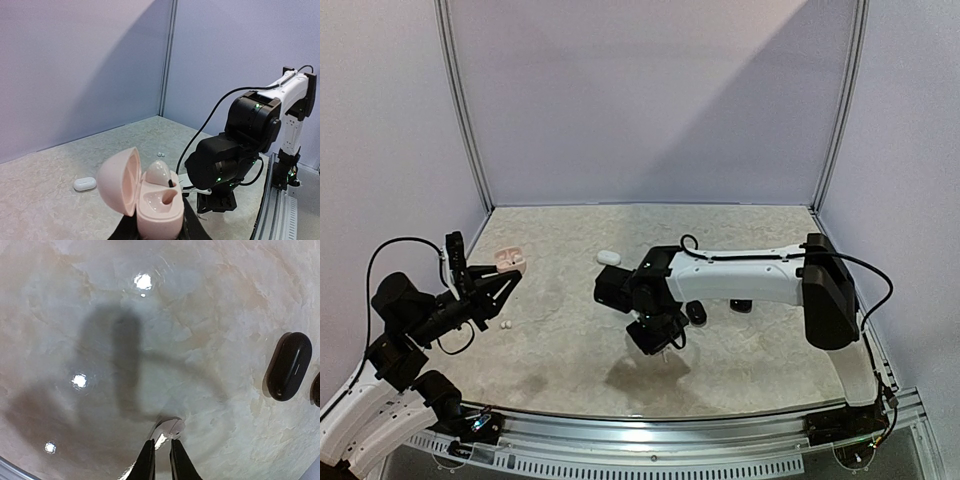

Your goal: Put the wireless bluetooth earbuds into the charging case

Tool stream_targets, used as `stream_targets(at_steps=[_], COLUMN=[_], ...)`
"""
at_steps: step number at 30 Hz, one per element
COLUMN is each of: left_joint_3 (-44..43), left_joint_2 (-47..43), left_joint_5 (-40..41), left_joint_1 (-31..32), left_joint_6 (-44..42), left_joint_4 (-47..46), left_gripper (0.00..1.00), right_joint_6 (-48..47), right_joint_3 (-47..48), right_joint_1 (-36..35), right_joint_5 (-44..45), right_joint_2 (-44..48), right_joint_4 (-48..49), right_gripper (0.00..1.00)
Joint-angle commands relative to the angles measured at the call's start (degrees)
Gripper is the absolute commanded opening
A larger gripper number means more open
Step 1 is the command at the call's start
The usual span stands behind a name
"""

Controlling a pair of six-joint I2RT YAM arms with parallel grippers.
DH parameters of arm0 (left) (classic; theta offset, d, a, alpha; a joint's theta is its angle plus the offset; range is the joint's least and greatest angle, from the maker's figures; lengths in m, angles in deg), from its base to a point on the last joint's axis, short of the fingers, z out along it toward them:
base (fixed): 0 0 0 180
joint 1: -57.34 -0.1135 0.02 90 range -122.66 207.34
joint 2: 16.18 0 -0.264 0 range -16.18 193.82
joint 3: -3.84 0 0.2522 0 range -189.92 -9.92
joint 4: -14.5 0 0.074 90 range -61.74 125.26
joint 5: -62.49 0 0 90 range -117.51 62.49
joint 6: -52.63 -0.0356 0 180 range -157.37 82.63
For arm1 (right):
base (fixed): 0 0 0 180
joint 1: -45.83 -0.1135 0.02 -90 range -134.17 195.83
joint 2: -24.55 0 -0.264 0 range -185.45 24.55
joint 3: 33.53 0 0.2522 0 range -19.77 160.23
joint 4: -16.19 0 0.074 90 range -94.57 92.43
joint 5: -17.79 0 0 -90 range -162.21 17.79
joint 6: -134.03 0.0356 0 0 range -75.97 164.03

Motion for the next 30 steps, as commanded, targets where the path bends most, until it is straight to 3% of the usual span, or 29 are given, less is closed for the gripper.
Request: stream_targets(at_steps=[1, 17, 22, 27, 30], left_joint_3=[0.73, 0.69, 0.79, 0.78, 0.82], left_joint_2=[-0.81, -1.47, -1.43, -1.43, -1.50], left_joint_5=[-0.41, -0.26, -0.30, -0.35, -0.35], left_joint_1=[-0.67, -0.70, -0.68, -0.68, -0.68], left_joint_6=[-0.23, -0.22, -0.24, -0.17, -0.25], left_joint_4=[0.17, 0.49, 0.35, 0.39, 0.48], left_gripper=[0.00, 0.00, 0.00, 0.00, 0.00], right_joint_6=[2.82, 3.95, 4.08, 5.00, 5.79], right_joint_3=[2.20, -0.54, -0.24, 0.51, 0.86], right_joint_1=[0.73, 2.97, 2.95, 3.26, 3.57], right_joint_5=[-3.42, -4.63, -5.04, -5.23, -5.06], right_joint_2=[-1.45, -2.42, -3.24, -4.53, -5.67], right_joint_4=[0.08, -0.75, -0.75, -1.57, -2.45], right_gripper=[0.12, 0.12, 0.19, 0.33, 0.34])
